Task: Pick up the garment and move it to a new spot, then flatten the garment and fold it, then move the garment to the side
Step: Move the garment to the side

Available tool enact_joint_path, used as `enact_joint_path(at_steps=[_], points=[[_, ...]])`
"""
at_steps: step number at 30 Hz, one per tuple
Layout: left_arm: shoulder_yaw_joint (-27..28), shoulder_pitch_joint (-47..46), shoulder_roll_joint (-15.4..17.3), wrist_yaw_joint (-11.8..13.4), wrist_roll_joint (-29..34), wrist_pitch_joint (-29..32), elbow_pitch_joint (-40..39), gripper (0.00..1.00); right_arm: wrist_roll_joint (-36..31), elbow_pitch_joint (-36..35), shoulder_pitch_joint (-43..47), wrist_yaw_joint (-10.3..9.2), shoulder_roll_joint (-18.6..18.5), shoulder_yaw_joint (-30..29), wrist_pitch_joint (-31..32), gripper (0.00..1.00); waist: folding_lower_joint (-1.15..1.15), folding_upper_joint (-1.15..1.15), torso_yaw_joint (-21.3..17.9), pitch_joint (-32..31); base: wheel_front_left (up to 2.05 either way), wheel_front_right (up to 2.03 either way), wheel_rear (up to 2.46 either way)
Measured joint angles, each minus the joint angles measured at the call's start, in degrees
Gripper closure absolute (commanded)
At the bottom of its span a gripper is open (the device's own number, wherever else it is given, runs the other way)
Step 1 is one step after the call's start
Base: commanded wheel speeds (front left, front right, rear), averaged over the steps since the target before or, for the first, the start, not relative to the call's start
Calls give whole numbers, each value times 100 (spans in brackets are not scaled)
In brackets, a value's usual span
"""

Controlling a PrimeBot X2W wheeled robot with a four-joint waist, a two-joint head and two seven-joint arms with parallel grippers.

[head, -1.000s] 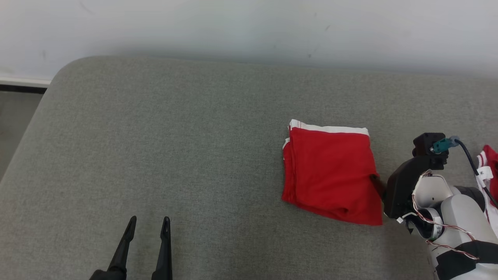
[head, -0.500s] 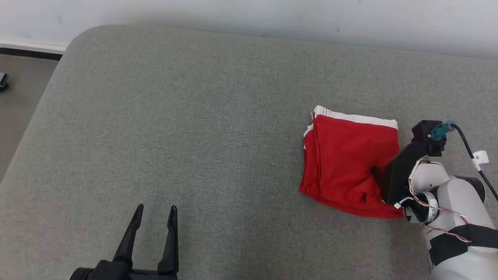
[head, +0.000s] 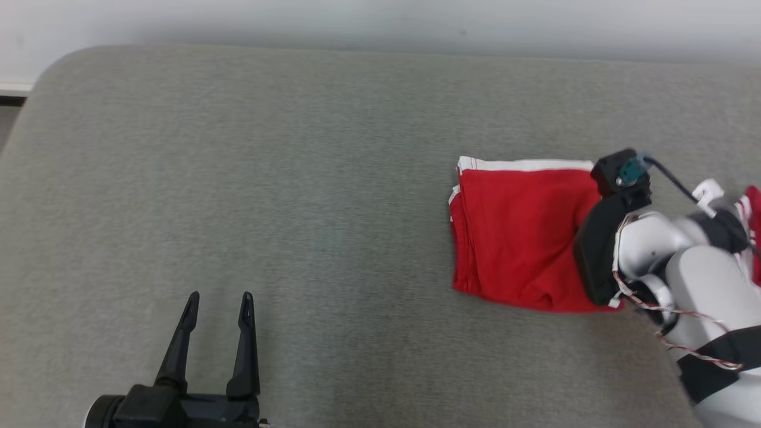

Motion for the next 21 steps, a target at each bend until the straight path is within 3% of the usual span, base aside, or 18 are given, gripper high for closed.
enact_joint_path(at_steps=[6, 7, 11, 16, 21], points=[[35, -164, 0, 30, 29, 0, -21, 0, 370, -1061, -227, 0, -944, 715, 399, 100, 0, 0, -449, 72, 0, 0, 0], [45, -191, -1, 54, 56, 0, -49, 0, 495, -1360, -251, 0, -1252, 853, 510, 100, 0, 0, -612, 102, 0, 0, 0], [123, -291, -1, 78, 146, 0, -136, 0, 725, -1864, -268, 0, -1735, 1115, 537, 100, 0, 0, -953, 169, 0, 0, 0], [210, -354, -2, 53, 325, 0, -221, 0, 812, -2121, -209, 0, -2382, 1371, 366, 100, 0, 0, -1358, 243, 0, 0, 0], [322, -408, -3, -43, 466, 0, -319, 0, 723, -2014, -262, 0, -2781, 1514, 7, 100, 0, 0, -1724, 322, 0, 0, 0]])
